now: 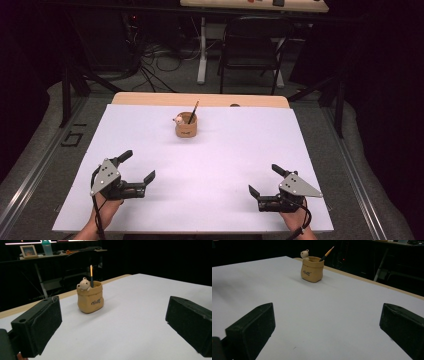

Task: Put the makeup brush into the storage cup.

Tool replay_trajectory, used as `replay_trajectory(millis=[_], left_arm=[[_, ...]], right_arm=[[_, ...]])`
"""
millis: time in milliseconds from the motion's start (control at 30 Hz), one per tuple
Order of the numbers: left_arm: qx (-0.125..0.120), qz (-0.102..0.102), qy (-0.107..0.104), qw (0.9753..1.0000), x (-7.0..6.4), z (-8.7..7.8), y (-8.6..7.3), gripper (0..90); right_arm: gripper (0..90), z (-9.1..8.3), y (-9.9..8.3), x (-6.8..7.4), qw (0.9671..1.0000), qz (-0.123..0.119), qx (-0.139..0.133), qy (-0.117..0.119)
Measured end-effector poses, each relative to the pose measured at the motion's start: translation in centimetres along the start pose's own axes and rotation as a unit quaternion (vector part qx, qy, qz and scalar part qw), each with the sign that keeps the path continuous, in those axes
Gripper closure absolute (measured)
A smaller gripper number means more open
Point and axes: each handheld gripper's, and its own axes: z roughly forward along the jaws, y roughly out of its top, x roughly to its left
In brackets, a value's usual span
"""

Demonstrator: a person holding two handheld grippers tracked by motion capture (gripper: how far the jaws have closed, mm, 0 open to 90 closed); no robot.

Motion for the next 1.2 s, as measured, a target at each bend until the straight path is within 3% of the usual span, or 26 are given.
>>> replay_trajectory(millis=[233, 333, 533, 667, 833, 1200], left_arm=[[-0.005, -0.008, 0.0, 1.0, -0.1, -0.9, -1.4, 0.7], [-0.008, 0.0, 0.002, 1.0, -0.1, -1.0, -1.7, 0.6], [0.003, -0.003, 0.001, 1.0, -0.1, -1.1, -2.6, 0.3], [0.007, 0.004, 0.013, 0.9999, -0.5, -1.2, -2.8, 0.3], [0.013, -0.012, 0.022, 0.9996, -0.8, -1.3, -3.3, 0.5], [-0.002, -0.012, 0.033, 0.9994, -0.5, -1.5, -3.5, 0.9]], right_arm=[[0.0, 0.1, 0.0, 0.0, 1.0, -0.001, -0.004, 0.0], [0.0, 0.1, 0.0, 0.1, 1.0, 0.0, -0.005, 0.0], [0.0, 0.0, 0.0, 0.0, 1.0, -0.001, -0.002, 0.0], [0.0, 0.1, 0.0, 0.1, 1.0, 0.001, -0.005, -0.002], [0.0, 0.1, 0.0, 0.1, 1.0, 0.0, -0.002, -0.003], [0.0, 0.2, 0.0, 0.2, 1.0, -0.006, 0.002, 0.001]])
